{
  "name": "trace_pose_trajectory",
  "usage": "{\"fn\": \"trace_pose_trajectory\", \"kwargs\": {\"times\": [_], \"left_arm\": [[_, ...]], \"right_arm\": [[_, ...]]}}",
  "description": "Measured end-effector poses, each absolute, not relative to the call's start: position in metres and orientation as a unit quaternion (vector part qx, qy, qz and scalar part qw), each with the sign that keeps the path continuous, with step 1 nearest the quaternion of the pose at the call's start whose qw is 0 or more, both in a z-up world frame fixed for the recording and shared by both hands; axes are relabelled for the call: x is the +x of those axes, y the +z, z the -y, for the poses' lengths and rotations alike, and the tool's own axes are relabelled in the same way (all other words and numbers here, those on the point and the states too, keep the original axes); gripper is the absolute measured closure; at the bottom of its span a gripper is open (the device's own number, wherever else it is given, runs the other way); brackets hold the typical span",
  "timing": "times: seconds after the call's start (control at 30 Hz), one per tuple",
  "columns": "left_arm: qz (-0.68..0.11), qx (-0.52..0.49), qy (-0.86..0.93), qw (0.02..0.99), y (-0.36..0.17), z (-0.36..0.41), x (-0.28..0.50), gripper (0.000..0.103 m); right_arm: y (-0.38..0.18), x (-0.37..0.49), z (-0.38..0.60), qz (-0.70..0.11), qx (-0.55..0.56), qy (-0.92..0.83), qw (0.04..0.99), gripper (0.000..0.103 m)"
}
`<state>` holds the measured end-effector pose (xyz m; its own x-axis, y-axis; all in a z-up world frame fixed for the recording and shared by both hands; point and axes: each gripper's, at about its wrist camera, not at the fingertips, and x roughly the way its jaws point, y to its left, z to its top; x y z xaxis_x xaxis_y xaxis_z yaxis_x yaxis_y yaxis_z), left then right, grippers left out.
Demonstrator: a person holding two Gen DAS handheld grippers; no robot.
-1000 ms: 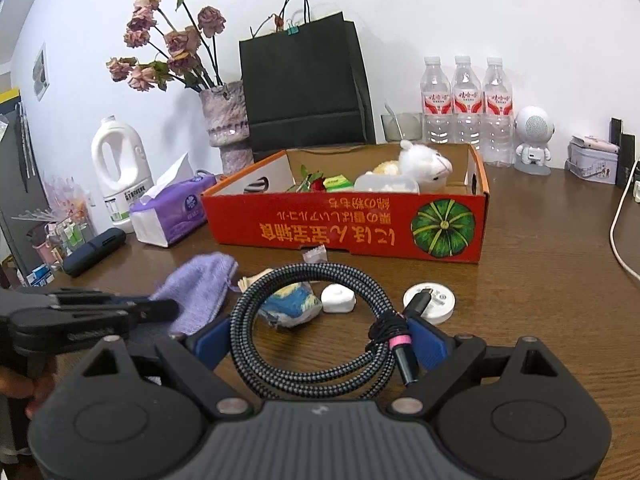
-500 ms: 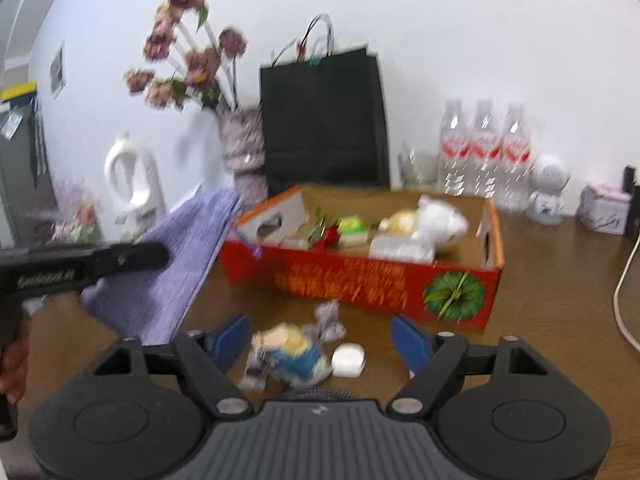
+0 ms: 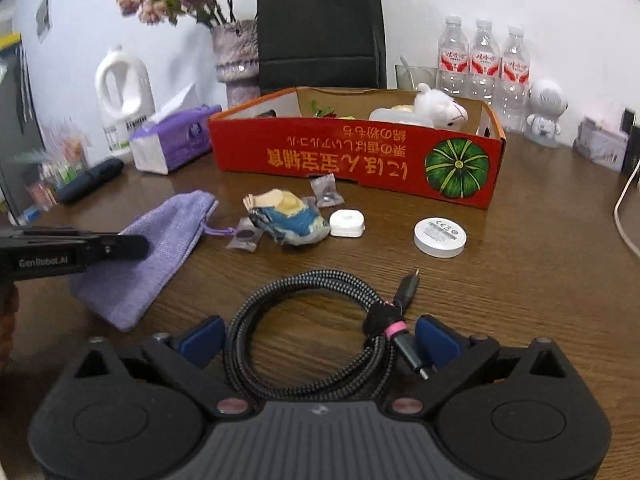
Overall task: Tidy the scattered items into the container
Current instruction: 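Lift the cloth with the left gripper while the right lifts the cable toward the box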
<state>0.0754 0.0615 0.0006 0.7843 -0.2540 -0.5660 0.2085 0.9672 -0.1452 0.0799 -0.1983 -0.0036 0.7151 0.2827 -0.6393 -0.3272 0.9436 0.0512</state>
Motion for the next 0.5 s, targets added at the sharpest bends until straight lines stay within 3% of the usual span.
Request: {"fn": "trace_pose_trajectory", "kwargs": {"times": [0.5], "left_arm": [[-0.256,-0.053,-0.135,0.956,0.028,-0.063,0.065,0.089]], "right_arm": [[0.014,0.075,0.202,-0.297,-0.017,0.174,0.939,0.010]]}}
